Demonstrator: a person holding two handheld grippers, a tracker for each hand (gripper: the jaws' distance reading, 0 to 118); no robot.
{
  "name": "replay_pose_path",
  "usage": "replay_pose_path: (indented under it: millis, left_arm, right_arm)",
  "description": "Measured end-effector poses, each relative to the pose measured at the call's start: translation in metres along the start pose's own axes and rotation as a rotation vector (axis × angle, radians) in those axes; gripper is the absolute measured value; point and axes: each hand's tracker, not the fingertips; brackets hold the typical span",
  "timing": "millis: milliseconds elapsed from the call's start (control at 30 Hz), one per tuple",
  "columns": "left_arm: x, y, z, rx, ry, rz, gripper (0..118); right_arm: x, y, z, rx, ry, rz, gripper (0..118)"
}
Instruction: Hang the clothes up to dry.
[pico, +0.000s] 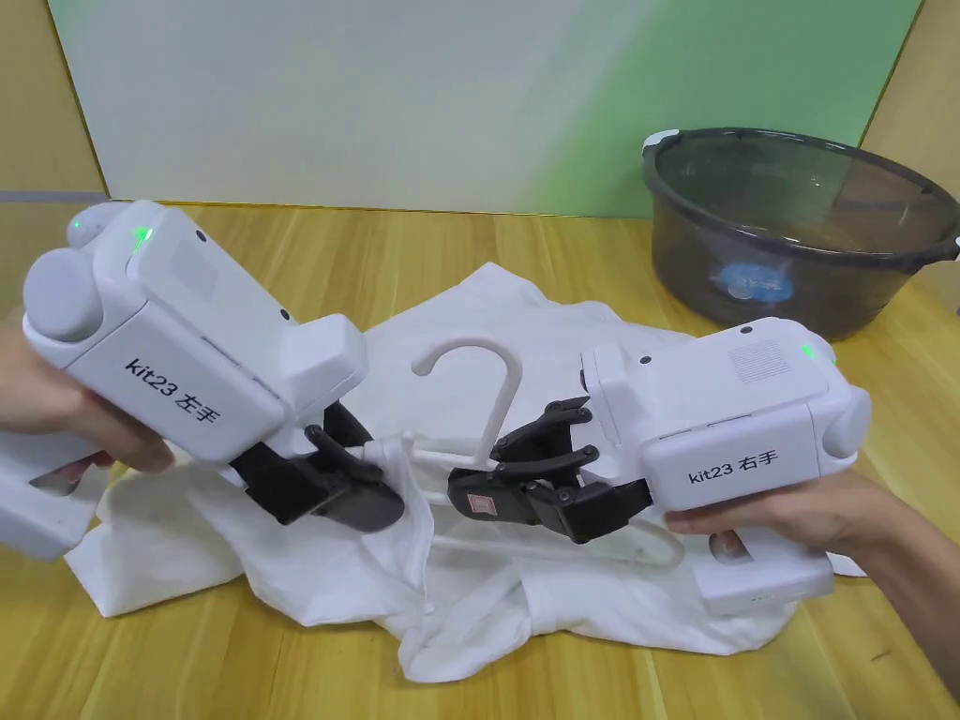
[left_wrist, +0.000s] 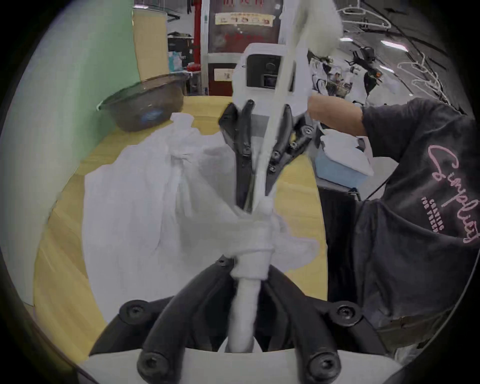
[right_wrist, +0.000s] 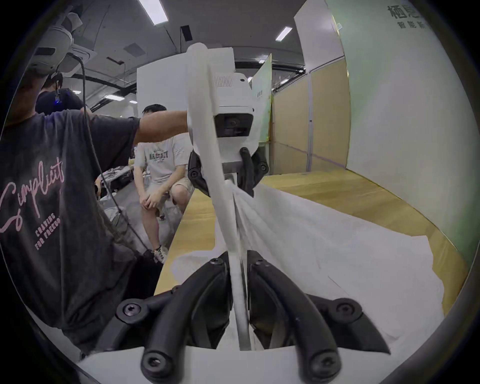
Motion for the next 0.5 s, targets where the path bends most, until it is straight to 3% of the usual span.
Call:
replay_pose_path:
  millis: [33,100,200,233,333,433,500]
  left_arm:
    - [0.005,-0.002,-0.004,0.001,-0.047,0.009,3]
    - [0.004,-0.008,-0.010,-0.014,-0.057,0.023,2]
    - [0.005,-0.018,-0.015,0.021,-0.036,0.047,2]
    - [0.006,-0.023,-0.016,0.034,-0.053,0.069,2]
    - [0.009,-0.031,-0.011,0.161,0.024,0.107,2]
    - [0.016,-0.041,-0.009,0.242,0.073,0.127,2]
    - [0.020,-0.051,-0.013,0.284,0.112,0.137,2]
  right_arm:
    - [0.001,0.001,-0.002,-0.025,0.025,-0.016,13]
    - [0.002,0.007,-0.006,-0.079,-0.026,-0.031,24]
    - [0.015,0.012,0.007,-0.015,-0.093,-0.060,99]
    - [0.018,0.013,0.016,0.013,-0.136,-0.076,118]
    - [-0.001,0.027,0.054,0.111,-0.295,-0.027,118]
    - [-0.029,0.033,0.090,0.201,-0.481,-0.084,118]
    - [-0.048,0.035,0.105,0.235,-0.572,-0.177,118]
